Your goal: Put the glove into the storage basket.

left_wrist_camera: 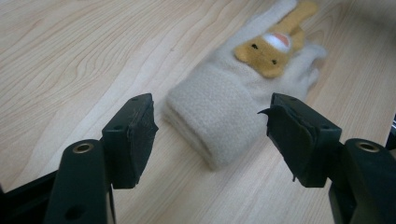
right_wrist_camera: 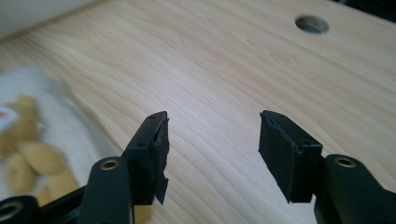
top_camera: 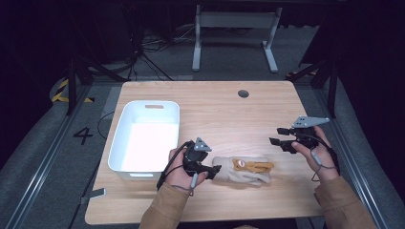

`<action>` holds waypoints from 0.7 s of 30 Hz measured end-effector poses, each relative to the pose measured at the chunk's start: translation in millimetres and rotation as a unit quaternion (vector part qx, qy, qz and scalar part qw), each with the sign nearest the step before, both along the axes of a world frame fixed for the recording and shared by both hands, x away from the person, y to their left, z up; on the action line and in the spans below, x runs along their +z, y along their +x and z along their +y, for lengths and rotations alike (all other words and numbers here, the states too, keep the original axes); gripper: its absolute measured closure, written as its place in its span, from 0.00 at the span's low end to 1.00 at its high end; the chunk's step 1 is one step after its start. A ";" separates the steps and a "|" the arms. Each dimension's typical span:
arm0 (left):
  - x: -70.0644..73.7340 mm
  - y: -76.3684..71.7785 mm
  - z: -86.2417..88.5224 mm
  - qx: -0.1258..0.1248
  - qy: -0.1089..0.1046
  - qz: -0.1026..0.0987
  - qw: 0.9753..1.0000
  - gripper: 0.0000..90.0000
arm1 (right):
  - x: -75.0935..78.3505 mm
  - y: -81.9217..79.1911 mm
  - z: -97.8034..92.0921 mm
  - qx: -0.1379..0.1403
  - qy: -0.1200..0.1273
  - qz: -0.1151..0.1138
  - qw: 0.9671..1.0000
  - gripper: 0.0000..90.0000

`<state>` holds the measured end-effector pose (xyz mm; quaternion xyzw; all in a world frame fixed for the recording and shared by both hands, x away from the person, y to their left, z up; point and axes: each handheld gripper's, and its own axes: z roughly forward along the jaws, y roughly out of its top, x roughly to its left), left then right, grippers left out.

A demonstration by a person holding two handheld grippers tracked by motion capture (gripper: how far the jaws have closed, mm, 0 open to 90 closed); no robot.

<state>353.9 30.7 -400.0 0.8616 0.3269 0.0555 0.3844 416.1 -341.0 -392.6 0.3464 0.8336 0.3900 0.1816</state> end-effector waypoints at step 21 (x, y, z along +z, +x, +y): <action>-3.6 7.6 -23.0 -0.053 0.004 -0.018 0.998 0.37 | -15.7 9.9 -26.6 -0.086 0.033 0.058 0.994 0.26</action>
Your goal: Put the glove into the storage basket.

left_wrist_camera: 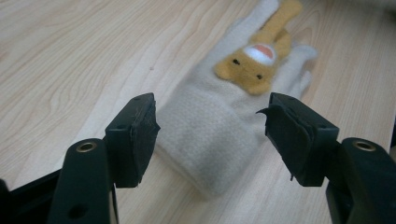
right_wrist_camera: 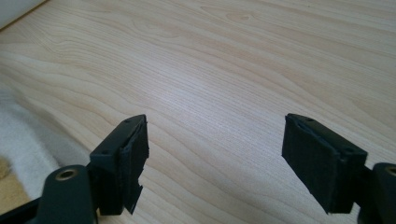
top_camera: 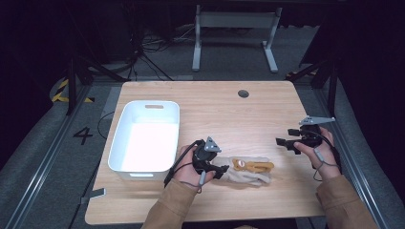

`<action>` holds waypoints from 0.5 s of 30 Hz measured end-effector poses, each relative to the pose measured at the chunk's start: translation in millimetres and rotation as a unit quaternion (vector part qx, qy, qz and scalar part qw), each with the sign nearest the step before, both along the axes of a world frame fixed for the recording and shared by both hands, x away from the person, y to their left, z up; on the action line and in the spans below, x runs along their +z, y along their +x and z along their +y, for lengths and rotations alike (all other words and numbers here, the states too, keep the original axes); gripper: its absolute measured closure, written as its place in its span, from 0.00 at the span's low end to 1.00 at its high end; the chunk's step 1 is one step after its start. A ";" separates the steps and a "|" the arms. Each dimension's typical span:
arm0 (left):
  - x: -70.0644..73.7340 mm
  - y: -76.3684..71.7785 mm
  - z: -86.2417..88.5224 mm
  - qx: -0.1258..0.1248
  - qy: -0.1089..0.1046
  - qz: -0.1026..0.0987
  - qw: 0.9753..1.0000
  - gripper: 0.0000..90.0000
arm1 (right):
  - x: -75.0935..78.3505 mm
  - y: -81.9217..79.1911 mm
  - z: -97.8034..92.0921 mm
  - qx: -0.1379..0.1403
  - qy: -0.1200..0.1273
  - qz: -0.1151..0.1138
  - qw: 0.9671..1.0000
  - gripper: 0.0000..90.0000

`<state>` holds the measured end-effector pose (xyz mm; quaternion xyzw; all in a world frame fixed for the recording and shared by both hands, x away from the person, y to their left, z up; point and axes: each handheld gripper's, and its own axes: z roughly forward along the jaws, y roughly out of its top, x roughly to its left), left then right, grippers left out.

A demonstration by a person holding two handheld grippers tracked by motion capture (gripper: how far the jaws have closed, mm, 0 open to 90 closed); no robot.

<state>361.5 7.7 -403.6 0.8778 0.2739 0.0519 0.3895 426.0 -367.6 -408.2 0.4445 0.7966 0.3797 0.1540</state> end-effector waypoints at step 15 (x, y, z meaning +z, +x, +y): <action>-7.9 10.4 -7.6 -0.084 -0.019 -0.007 0.996 0.28 | -0.4 -2.6 0.8 0.024 0.002 0.002 1.000 0.29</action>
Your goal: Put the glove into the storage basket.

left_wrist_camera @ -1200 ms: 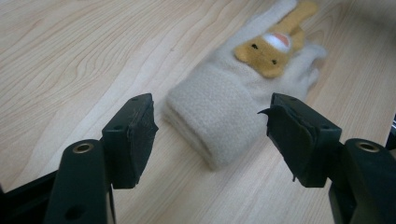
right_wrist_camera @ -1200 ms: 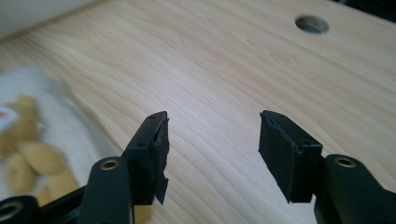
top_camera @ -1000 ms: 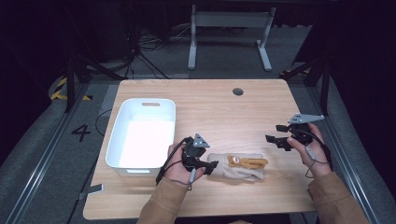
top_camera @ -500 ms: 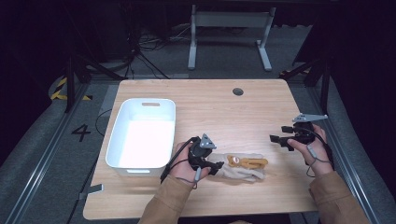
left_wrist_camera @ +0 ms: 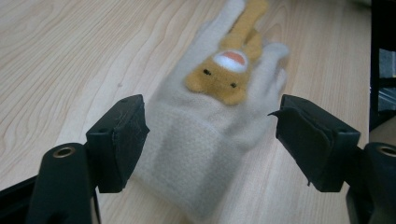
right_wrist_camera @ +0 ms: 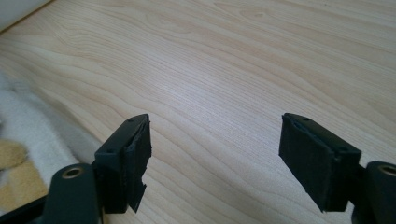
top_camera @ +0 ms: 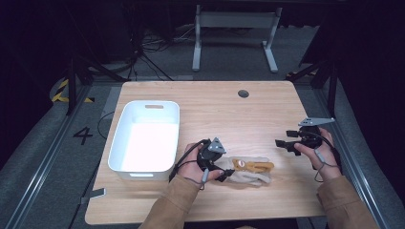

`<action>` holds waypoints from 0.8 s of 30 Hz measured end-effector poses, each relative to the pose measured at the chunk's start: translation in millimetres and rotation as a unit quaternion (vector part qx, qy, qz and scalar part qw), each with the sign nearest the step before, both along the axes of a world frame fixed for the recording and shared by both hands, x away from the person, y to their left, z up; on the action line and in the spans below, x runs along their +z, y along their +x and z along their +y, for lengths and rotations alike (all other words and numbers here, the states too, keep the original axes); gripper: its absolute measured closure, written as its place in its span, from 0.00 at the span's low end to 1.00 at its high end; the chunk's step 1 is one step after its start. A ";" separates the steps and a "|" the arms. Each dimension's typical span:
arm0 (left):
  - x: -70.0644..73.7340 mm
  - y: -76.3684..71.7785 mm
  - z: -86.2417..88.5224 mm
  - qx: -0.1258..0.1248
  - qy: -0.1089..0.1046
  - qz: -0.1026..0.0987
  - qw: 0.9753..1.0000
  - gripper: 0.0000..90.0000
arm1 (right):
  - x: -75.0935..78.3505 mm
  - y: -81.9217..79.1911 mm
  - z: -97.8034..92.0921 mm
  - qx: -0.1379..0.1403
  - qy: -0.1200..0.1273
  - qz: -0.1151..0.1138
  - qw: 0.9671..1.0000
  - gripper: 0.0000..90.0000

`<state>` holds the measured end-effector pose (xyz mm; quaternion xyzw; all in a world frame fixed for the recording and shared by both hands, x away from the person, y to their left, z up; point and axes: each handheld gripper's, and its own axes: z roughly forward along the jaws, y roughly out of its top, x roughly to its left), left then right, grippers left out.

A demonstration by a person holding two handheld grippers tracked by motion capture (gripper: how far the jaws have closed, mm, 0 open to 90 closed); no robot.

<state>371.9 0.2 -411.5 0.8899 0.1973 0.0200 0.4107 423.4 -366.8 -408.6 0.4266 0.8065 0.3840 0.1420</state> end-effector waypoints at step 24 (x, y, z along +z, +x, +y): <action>-33.1 13.5 -22.6 -0.033 0.025 -0.021 0.999 0.26 | -2.9 -4.5 -1.5 0.025 0.022 0.008 0.999 0.27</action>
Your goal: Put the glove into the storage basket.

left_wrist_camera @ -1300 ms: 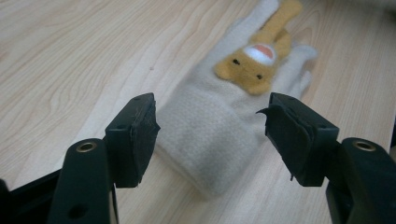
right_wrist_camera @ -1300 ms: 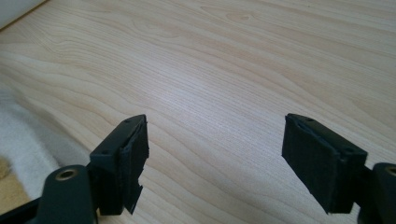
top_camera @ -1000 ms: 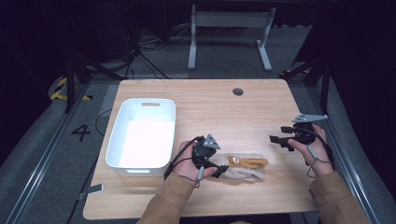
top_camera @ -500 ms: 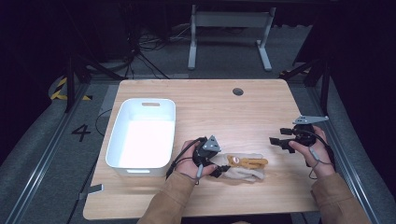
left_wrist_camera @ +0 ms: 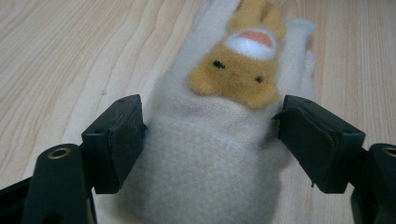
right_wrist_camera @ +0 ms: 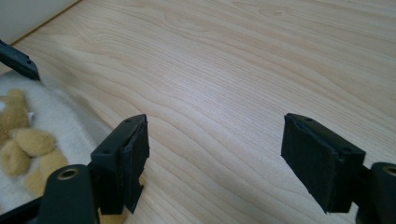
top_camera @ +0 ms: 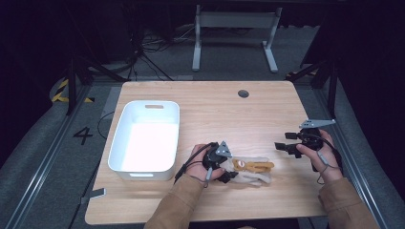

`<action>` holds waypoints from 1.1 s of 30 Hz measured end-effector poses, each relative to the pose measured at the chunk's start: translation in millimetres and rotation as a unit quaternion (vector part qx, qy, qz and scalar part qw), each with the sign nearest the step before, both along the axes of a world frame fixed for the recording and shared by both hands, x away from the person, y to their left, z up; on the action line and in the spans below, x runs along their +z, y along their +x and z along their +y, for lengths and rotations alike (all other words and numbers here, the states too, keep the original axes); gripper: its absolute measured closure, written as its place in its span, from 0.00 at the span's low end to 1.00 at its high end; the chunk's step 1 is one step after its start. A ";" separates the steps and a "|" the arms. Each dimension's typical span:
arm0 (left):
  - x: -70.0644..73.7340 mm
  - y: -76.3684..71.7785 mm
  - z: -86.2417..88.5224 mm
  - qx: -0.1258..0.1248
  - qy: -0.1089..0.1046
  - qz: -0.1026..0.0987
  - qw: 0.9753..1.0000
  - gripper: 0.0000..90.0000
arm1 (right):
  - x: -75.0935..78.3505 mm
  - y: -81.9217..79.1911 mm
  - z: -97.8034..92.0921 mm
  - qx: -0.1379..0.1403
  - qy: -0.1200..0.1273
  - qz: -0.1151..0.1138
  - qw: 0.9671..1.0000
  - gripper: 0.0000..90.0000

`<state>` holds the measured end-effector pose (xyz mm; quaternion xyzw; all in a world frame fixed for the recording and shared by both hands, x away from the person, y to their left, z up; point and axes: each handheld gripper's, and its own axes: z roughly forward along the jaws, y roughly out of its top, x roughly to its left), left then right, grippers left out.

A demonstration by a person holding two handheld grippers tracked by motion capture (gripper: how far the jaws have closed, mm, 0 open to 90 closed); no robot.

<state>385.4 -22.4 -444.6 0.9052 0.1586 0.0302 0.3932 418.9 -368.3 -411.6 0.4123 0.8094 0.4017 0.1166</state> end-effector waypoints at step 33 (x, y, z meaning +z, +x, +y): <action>-26.5 -7.4 -14.4 -0.029 0.017 -0.007 0.999 0.16 | -5.1 0.6 5.0 0.022 0.012 0.007 1.000 0.27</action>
